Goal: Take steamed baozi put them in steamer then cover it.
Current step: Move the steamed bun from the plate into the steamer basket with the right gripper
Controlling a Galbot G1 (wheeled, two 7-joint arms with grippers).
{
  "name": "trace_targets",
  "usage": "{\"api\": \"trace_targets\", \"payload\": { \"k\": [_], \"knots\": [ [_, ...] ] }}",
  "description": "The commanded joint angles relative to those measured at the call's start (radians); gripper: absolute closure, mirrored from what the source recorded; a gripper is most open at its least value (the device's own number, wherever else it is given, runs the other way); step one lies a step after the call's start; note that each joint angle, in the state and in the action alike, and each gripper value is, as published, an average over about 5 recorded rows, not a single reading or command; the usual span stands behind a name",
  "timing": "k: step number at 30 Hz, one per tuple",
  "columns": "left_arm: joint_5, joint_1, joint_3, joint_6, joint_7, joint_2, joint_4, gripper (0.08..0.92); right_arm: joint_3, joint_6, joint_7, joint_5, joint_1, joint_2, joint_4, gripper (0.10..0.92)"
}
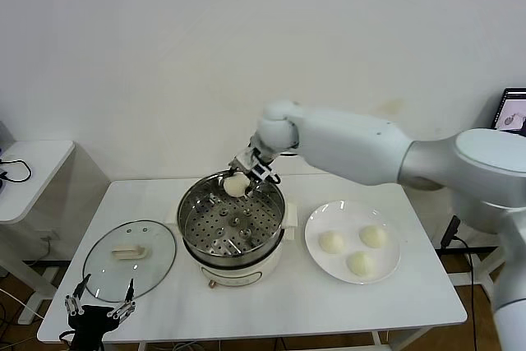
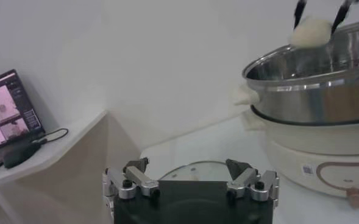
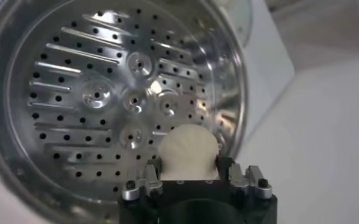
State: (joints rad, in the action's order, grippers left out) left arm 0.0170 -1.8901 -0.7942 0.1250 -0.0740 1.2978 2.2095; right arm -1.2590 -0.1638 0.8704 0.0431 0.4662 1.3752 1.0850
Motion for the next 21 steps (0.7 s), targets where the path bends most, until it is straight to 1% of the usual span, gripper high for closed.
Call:
{"api": "trace_targets", "payload": {
  "k": [1, 6, 13, 16, 19, 21],
  "knots": [
    [0.0, -0.001, -0.002, 0.001, 0.0, 0.0, 0.001, 0.177, -0.025, -0.116, -0.018, 0.156, -0.038, 0.055, -0.059, 0.457],
    [0.0, -0.005, -0.002, -0.001, -0.001, 0.005, 0.003, 0.177, 0.009, -0.189, -0.053, 0.262, -0.072, 0.084, -0.135, 0.457],
    [0.0, -0.008, -0.002, -0.002, -0.002, 0.01, 0.009, 0.177, 0.027, -0.217, -0.07, 0.302, -0.089, 0.115, -0.181, 0.447],
    [0.0, -0.009, -0.002, -0.002, -0.002, 0.011, 0.012, 0.177, 0.033, -0.226, -0.079, 0.308, -0.097, 0.123, -0.2, 0.396],
    [-0.001, -0.01, -0.002, -0.002, -0.002, 0.011, 0.013, 0.177, 0.032, -0.229, -0.085, 0.29, -0.099, 0.125, -0.206, 0.312],
    [-0.001, -0.01, -0.002, -0.002, -0.002, 0.011, 0.014, 0.177, 0.027, -0.22, -0.08, 0.248, -0.09, 0.118, -0.191, 0.259]
  ]
}}
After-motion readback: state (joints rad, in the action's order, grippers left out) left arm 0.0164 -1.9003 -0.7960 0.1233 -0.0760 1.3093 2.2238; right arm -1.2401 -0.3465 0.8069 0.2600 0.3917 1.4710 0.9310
